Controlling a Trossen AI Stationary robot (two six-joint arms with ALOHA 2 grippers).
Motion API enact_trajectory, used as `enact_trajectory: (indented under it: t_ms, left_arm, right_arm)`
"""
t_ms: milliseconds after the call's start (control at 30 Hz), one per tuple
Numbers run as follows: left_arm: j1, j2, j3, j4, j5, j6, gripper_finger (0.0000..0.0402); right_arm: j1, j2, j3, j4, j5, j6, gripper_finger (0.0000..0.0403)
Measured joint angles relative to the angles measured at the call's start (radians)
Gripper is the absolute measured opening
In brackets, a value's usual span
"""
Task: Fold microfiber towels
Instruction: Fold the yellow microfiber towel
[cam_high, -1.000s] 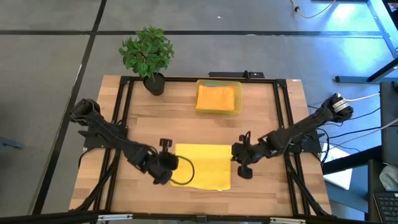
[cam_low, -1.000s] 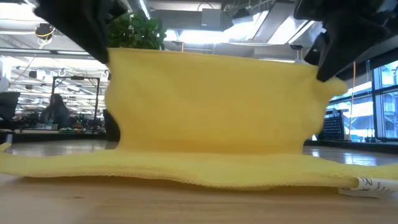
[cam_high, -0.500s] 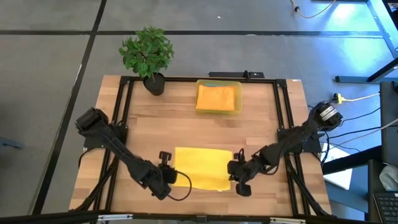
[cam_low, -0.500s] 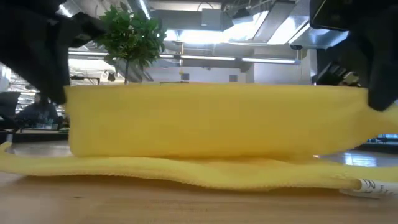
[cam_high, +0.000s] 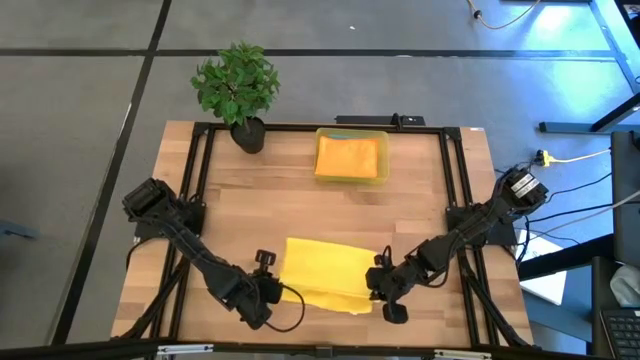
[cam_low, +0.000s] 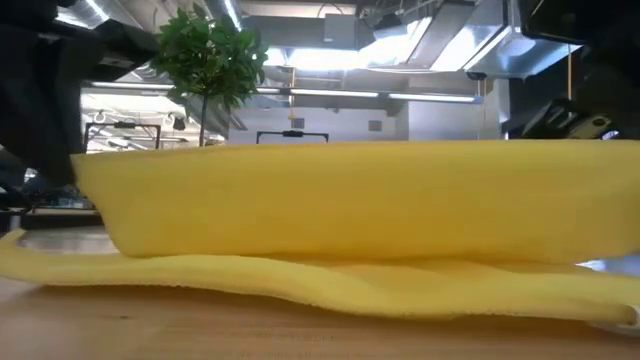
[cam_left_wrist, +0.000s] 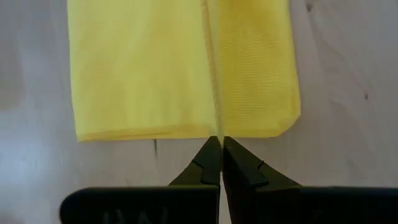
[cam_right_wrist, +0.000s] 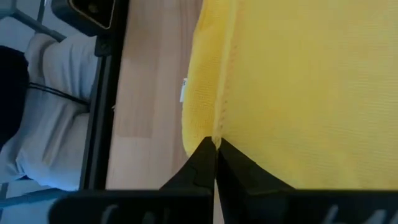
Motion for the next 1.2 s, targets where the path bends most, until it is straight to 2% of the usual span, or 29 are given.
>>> enact_trajectory:
  t_ms: [200, 400, 533, 700, 900, 1067, 1200]
  left_arm:
    - [-0.013, 0.001, -0.004, -0.037, 0.062, -0.024, 0.0]
    - [-0.025, 0.0, -0.025, -0.013, 0.06, -0.057, 0.0]
    - [-0.022, 0.0, -0.034, 0.026, 0.011, -0.073, 0.0]
    - [-0.017, 0.0, -0.034, 0.207, 0.001, 0.08, 0.0003]
    - [-0.016, 0.0, -0.034, 0.392, -0.005, 0.199, 0.006]
    - [-0.006, 0.031, -0.033, 0.432, -0.037, 0.233, 0.0118]
    - [0.011, 0.077, -0.033, 0.456, -0.017, 0.242, 0.0146]
  right_arm:
    - [0.021, 0.0, -0.003, 0.046, -0.127, -0.102, 0.0008]
    - [0.037, 0.024, -0.002, 0.094, -0.117, -0.146, 0.0009]
    - [0.037, 0.074, -0.002, 0.158, -0.13, -0.12, 0.0009]
    - [0.033, 0.119, -0.002, 0.167, -0.155, -0.105, 0.0009]
    - [0.022, 0.125, -0.002, 0.169, -0.154, -0.078, 0.0009]
    - [0.023, 0.125, -0.002, 0.169, -0.155, -0.078, 0.0009]
    - [0.023, 0.125, -0.002, 0.17, -0.155, -0.078, 0.0009]
